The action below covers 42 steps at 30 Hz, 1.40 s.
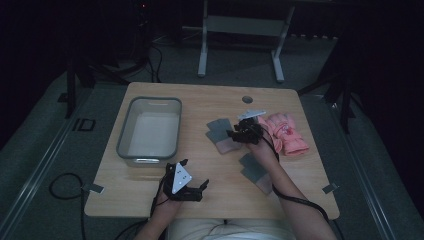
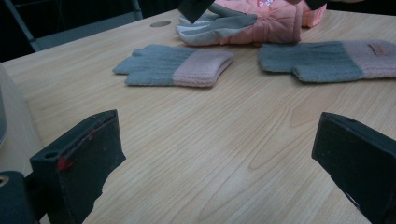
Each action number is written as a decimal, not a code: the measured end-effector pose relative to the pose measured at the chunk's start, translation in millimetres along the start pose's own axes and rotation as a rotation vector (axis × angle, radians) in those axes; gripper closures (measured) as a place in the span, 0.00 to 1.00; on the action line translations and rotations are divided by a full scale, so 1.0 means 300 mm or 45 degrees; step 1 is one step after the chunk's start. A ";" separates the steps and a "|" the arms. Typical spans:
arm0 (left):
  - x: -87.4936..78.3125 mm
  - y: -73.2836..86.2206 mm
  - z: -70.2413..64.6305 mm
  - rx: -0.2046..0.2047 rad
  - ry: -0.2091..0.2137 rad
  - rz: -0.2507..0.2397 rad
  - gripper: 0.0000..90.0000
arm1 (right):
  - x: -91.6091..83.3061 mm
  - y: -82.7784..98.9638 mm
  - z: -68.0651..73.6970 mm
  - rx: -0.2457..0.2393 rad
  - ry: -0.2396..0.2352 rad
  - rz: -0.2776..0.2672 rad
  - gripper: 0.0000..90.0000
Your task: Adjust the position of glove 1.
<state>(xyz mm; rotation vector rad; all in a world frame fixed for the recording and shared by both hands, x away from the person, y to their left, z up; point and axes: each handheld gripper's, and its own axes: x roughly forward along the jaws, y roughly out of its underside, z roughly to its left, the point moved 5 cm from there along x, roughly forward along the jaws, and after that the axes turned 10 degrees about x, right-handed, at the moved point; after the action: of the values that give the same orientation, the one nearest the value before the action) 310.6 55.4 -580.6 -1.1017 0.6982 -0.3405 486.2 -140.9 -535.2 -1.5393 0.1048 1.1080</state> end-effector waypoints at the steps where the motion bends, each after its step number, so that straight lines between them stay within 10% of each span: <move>1: 0.000 0.000 0.000 -0.005 0.000 -0.002 0.02 | 0.020 -0.004 -0.002 -0.010 -0.003 0.007 0.61; 23: -0.003 0.000 0.001 -0.016 0.008 -0.012 0.02 | 0.222 0.009 0.018 -0.078 0.008 0.193 0.59; 36: -0.003 0.000 0.000 -0.016 0.015 -0.010 0.02 | 0.213 -0.008 0.049 -0.022 0.104 0.193 0.94; 42: -0.003 0.000 0.000 -0.014 0.011 -0.010 0.02 | 0.096 -0.065 0.082 0.093 0.082 0.098 0.94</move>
<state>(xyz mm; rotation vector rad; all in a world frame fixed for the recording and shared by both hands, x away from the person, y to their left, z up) 309.9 56.1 -580.3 -1.1142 0.7044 -0.3491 499.8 -100.5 -537.4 -1.5162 0.2477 1.1035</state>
